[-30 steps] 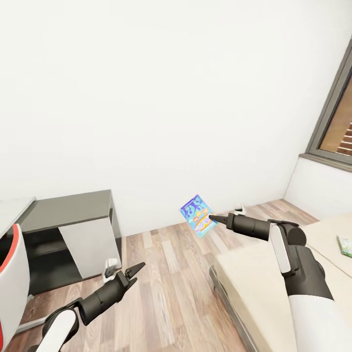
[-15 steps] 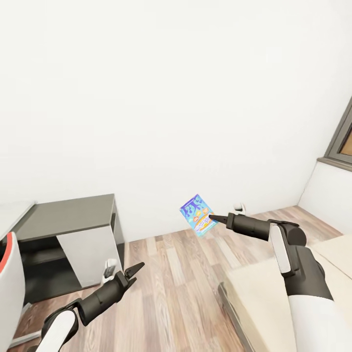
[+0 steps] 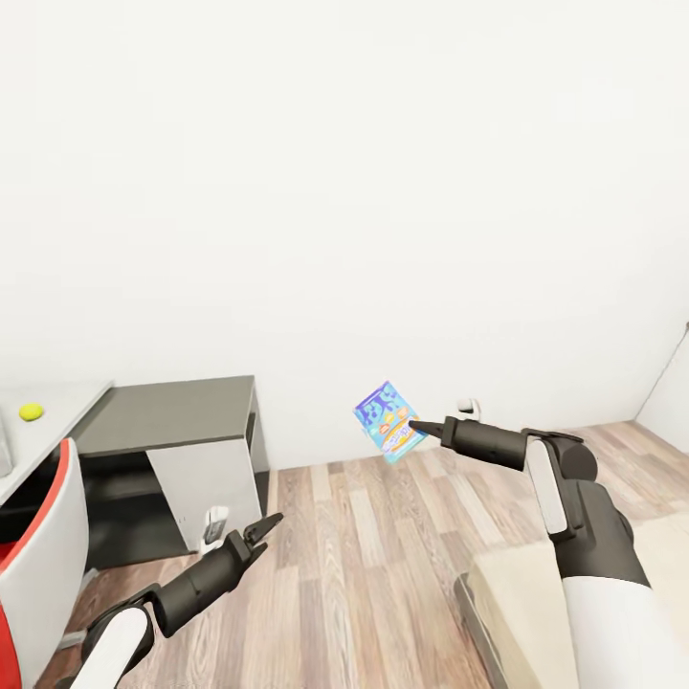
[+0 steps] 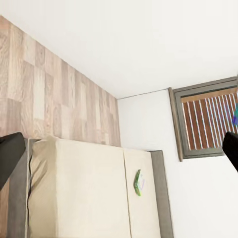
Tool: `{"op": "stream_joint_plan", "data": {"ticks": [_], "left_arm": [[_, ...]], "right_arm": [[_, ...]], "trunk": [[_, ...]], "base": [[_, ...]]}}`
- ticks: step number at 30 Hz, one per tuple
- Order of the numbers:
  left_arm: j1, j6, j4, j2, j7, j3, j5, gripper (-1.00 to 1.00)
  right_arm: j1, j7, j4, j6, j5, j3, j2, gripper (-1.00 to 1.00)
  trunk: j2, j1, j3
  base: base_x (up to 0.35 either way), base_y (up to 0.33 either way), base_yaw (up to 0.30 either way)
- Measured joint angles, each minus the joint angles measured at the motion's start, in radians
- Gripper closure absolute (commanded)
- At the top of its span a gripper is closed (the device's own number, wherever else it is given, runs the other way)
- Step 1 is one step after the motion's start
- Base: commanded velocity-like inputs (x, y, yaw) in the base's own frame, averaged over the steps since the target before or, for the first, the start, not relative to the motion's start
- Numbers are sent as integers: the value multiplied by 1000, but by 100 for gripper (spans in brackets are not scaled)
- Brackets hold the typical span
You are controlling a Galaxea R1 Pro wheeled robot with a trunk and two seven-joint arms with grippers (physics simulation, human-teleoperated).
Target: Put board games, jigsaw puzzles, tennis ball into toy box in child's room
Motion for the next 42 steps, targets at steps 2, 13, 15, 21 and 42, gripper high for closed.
{"op": "stream_joint_plan", "data": {"ticks": [2,13,15,21,42], "left_arm": [[0,0,0,0,0,0,0,-100],[0,0,-3,-2,-1,-1,2,-100],[0,1,-6,-3,-2,-1,2,-100],[0,0,-12,-3,-6,-1,3,-100],[11,-25,-18,4,-76,-1,-1,-100]], "right_arm": [[0,-12,0,0,-1,0,1,100],[0,-19,0,0,-2,0,0,100],[0,-20,0,0,-2,0,-1,100],[0,-21,0,0,1,0,-1,100],[1,-21,-2,0,4,0,2,100]], "trunk": [[0,0,-2],[0,0,-13],[0,0,-15],[0,0,-21],[0,0,-42]], "base": [[5,0,225],[2,0,233],[0,0,235],[0,0,227],[119,0,177]]}}
